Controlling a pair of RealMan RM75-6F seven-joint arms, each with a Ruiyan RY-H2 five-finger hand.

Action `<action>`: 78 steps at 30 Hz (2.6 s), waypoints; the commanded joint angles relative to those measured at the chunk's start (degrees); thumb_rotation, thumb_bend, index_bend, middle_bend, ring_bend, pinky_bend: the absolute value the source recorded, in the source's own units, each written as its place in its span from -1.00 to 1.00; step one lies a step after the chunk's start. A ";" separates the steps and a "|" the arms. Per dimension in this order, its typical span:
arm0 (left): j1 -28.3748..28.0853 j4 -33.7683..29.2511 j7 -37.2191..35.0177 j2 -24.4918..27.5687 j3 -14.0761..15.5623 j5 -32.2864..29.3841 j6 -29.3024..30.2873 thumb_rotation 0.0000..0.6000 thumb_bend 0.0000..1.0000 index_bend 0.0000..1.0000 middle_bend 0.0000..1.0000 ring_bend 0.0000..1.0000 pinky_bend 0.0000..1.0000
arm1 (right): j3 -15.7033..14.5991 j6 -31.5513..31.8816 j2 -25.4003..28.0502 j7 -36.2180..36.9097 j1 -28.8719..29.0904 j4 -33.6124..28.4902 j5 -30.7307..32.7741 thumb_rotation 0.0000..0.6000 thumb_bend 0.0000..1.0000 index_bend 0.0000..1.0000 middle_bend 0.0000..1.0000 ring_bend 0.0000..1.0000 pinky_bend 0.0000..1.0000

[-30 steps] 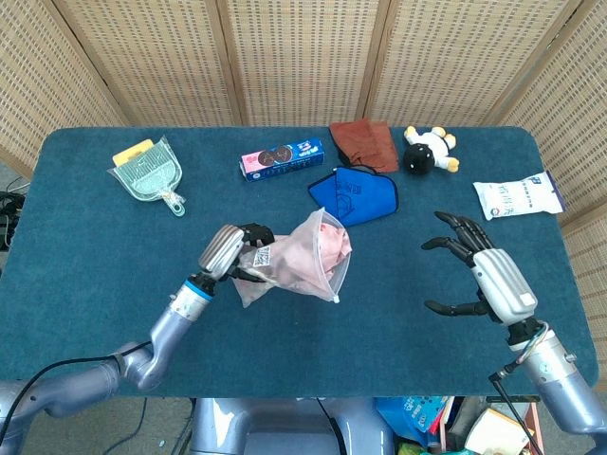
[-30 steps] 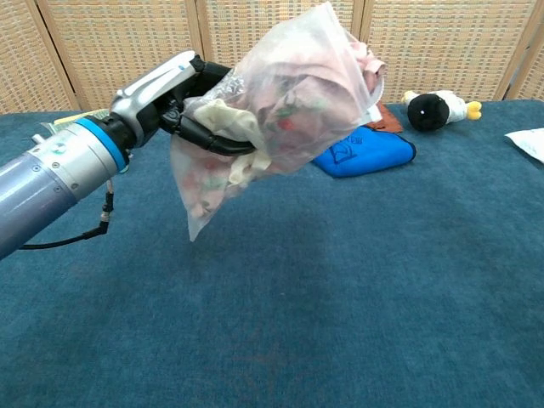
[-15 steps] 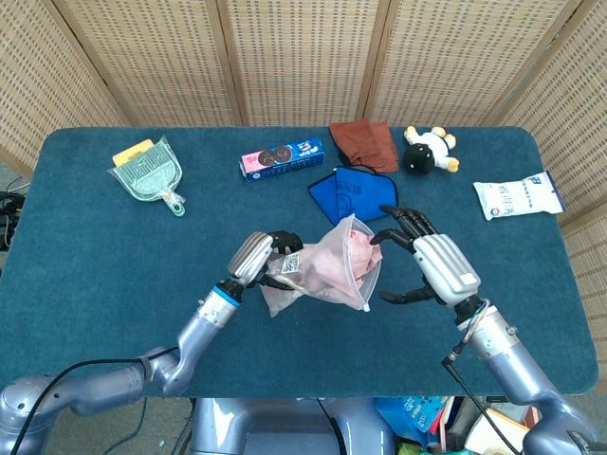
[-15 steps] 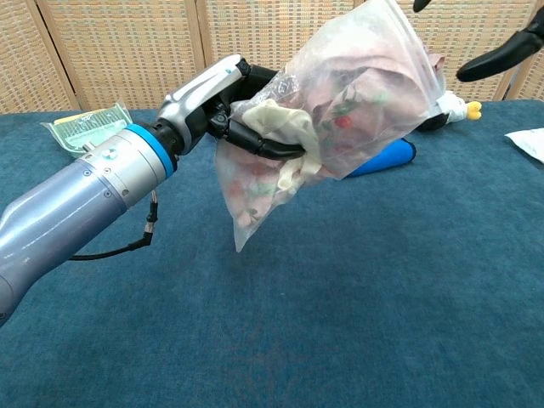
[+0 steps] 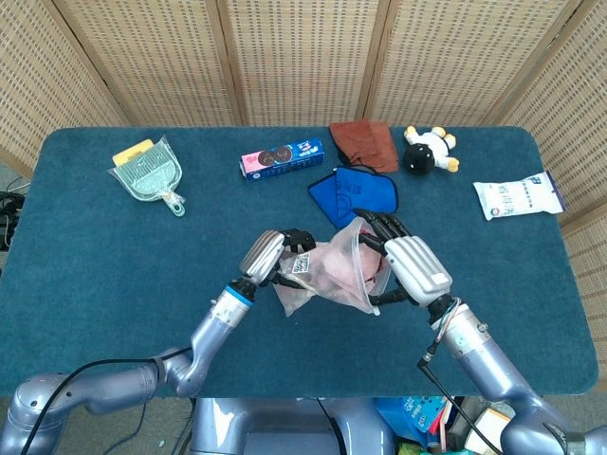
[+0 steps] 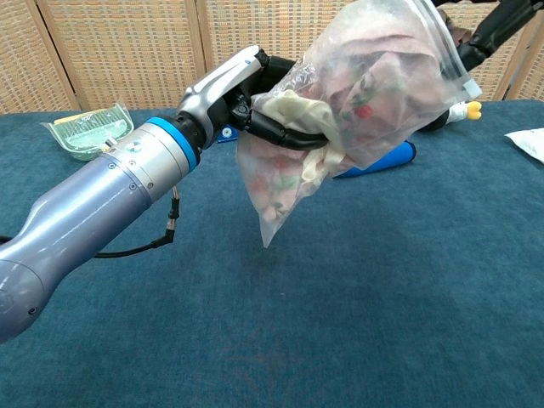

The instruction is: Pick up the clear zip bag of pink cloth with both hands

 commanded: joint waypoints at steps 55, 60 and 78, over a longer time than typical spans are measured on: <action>12.38 -10.52 4.25 16.08 15.37 0.47 -1.11 1.00 -0.64 -0.95 -1.00 -1.00 -0.99 | -9.67 -7.42 -14.94 4.42 4.45 11.15 -7.73 1.00 0.59 0.43 -0.99 -1.00 -1.00; 12.67 -12.21 8.86 20.26 17.05 -0.39 -4.37 1.00 -0.64 -1.00 -1.00 -1.00 -1.00 | -11.58 -9.50 -16.17 7.48 4.32 15.91 -10.23 1.00 0.59 0.43 -0.99 -1.00 -1.00; 4.17 -1.87 21.68 20.31 14.78 2.22 -13.93 1.00 -0.64 -0.91 -1.00 -1.00 -1.00 | -14.39 -8.74 -14.96 14.51 3.32 19.69 -19.54 1.00 0.59 0.43 -0.99 -1.00 -1.00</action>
